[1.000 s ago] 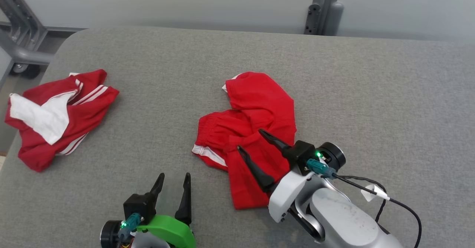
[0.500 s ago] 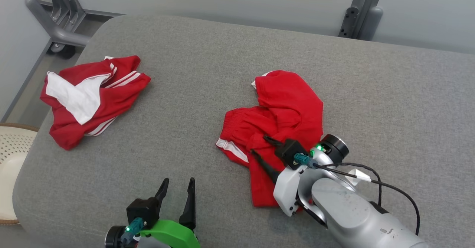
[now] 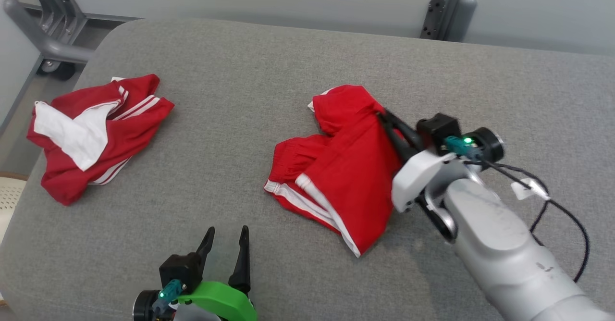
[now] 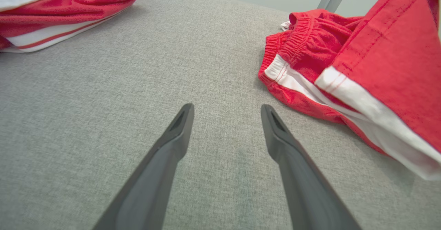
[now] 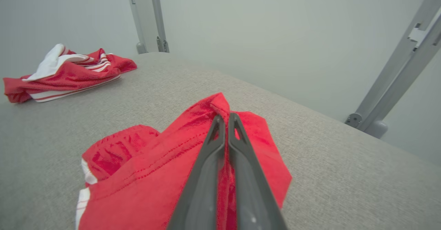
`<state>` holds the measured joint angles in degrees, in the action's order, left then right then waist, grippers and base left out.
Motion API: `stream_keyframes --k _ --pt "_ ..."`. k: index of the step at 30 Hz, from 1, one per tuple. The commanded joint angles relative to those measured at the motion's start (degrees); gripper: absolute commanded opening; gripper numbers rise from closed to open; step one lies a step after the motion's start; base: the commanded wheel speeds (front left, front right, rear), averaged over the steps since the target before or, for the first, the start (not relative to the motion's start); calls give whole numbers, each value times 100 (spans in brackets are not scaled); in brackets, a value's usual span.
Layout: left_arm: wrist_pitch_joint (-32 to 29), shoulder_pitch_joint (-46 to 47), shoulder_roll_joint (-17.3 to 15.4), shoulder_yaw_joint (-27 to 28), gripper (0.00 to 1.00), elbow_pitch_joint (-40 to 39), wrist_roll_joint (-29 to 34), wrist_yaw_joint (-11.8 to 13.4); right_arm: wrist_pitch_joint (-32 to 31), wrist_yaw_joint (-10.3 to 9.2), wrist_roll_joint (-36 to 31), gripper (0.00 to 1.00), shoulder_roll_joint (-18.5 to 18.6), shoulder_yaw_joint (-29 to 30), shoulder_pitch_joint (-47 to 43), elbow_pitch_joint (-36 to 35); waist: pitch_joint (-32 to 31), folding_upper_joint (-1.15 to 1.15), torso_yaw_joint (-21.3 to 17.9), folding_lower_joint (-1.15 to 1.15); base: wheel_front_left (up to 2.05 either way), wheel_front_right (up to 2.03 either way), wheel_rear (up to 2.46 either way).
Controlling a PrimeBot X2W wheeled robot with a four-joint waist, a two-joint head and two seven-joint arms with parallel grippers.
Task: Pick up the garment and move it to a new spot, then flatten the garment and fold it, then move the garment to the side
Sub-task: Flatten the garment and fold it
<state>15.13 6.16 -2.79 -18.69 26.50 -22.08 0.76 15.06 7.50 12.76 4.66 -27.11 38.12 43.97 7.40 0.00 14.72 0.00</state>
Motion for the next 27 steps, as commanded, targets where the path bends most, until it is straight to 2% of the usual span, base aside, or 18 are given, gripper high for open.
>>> stream_keyframes --k 1,7,8,9,10,11,12,16,19,23,27 --pt "2 38 -19 8 100 -11 18 -18 14 -1 -99 0 168 324 -210 -156 9 0 -138 0 0 0 0" --pt "2 123 -20 28 100 -15 78 -67 15 -1 -573 0 560 1816 -663 -462 61 0 -387 0 0 0 0" --pt "2 137 -20 30 100 -6 94 -80 15 -1 -654 10 600 2086 -743 -399 74 0 -422 0 0 0 0" --pt "2 154 -20 27 100 -2 101 -76 15 -1 -761 36 649 2280 -780 -378 89 0 -444 0 0 0 0" --pt "2 182 -20 21 100 5 114 -93 15 -2 -833 49 661 2576 -832 -347 107 0 -471 0 0 0 0" --pt "2 198 -20 16 100 9 130 -104 15 -2 -899 86 665 2842 -891 -300 118 0 -495 0 0 0 0" --pt "2 210 -20 22 100 12 140 -110 15 -1 -1060 100 696 3093 -987 -214 130 0 -517 0 0 0 0" --pt "2 208 -21 65 100 30 187 -117 16 -1 -1398 100 561 4098 -1168 -112 134 0 -608 0 0 0 0" --pt "2 177 -20 116 100 36 239 -92 16 -1 -1663 100 379 4453 -1323 -246 90 0 -692 0 0 0 0" --pt "2 121 -20 223 100 8 302 -76 16 -1 -1704 100 92 4334 -1495 -711 -8 0 -833 0 0 0 0" --pt "2 43 -20 288 100 -29 288 -75 16 -1 -1467 100 -79 3614 -1767 -1180 -117 0 -974 0 0 0 0"
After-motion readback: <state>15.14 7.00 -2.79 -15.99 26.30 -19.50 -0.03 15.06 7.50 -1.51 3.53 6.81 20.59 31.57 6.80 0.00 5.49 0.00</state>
